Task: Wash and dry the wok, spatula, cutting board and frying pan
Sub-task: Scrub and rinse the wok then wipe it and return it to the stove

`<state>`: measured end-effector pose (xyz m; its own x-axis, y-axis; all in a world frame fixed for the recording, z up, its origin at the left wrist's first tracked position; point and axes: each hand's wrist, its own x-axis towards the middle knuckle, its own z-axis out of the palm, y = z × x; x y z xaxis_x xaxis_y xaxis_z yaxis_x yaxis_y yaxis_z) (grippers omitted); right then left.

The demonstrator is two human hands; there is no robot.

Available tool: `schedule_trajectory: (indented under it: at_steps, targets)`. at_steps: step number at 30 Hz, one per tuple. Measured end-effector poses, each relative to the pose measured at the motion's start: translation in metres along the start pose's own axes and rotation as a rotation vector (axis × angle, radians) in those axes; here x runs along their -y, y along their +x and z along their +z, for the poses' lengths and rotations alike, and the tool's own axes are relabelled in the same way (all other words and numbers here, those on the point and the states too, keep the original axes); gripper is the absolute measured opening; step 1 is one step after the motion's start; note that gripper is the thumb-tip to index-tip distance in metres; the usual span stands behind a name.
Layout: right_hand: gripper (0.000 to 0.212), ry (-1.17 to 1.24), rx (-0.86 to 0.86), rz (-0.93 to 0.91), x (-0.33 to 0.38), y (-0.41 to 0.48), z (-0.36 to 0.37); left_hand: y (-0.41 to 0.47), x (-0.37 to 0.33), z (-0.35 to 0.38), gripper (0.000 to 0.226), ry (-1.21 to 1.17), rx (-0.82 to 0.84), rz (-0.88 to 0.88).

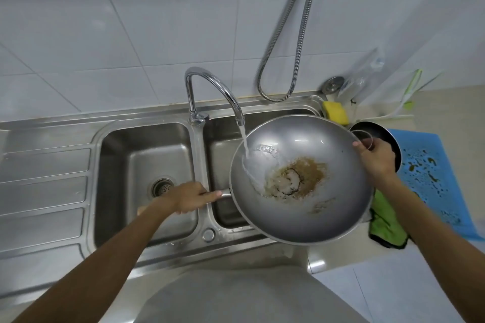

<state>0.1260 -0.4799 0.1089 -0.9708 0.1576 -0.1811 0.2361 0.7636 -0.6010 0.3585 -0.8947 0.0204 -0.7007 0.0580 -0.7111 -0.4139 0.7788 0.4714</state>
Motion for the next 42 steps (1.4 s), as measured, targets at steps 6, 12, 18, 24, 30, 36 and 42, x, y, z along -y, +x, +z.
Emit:
schedule_trajectory:
  at_steps: [6,12,18,24,30,36,42]
  targets:
    - [0.034,-0.008,-0.115,-0.050,-0.007,-0.008,0.007,-0.003,-0.003,0.017,0.090,0.060,-0.180,0.059]
    - [0.068,-0.496,-0.098,-0.554,-0.012,-0.046,0.090,-0.026,0.016,0.012,0.069,0.206,-0.265,0.017]
    - [0.081,-0.788,0.377,-0.700,-0.011,-0.091,0.196,-0.057,0.030,0.003,0.090,0.245,-0.274,-0.078]
    - [0.088,-0.590,0.509,-0.738,0.051,-0.126,0.258,-0.071,0.038,-0.003,0.090,0.282,-0.252,-0.136]
    - [0.076,-0.406,0.744,-0.957,0.045,-0.158,0.269,-0.062,0.023,-0.016,0.076,0.340,-0.343,-0.091]
    - [0.085,-1.014,0.488,-0.903,-0.024,-0.051,0.182,-0.058,0.032,-0.019,0.077,0.321,-0.327,-0.090]
    - [0.087,-0.880,0.394,-0.703,0.029,-0.041,0.213,-0.052,0.015,-0.017,0.075,0.232,-0.256,-0.104]
